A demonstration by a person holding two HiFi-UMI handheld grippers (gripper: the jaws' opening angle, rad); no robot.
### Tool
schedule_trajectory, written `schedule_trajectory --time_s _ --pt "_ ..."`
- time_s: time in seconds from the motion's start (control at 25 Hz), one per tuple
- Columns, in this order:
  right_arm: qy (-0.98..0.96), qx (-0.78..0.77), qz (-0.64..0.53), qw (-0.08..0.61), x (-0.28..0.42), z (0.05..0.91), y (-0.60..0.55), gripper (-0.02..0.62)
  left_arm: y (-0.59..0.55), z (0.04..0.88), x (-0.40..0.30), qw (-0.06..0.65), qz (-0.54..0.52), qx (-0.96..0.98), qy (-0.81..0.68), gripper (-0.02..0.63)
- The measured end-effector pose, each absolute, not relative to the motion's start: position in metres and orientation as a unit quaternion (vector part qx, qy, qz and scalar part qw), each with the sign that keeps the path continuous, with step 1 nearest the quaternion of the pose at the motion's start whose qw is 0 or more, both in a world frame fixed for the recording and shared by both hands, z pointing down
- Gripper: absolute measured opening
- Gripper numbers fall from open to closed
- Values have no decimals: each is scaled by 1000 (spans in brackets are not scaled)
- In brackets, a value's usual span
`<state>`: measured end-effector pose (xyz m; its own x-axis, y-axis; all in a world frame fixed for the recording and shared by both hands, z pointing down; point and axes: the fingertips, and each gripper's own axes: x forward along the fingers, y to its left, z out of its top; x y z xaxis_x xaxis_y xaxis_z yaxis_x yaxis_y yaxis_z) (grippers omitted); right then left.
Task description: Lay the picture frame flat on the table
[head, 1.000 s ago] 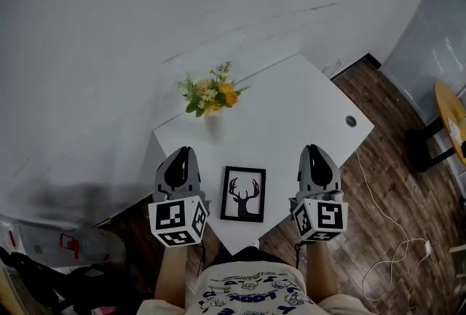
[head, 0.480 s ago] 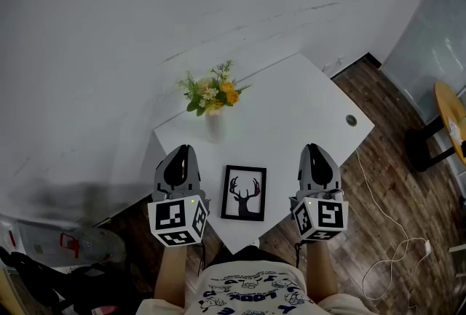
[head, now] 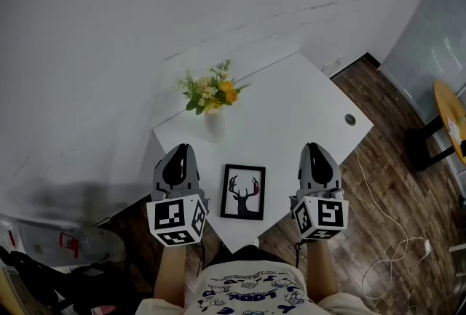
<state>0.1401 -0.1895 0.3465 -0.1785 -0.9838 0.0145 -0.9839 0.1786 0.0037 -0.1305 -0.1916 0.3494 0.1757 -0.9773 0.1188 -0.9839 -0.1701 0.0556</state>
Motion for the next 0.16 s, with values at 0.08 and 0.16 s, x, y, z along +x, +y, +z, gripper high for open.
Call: schedule_trajectory --time_s 0.08,0.16 --pt "-767 641 3 7 140 347 -189 52 -191 350 -131 60 28 764 -642 41" --pt "-767 641 2 8 140 347 -188 52 -191 350 -131 60 28 764 -642 41"
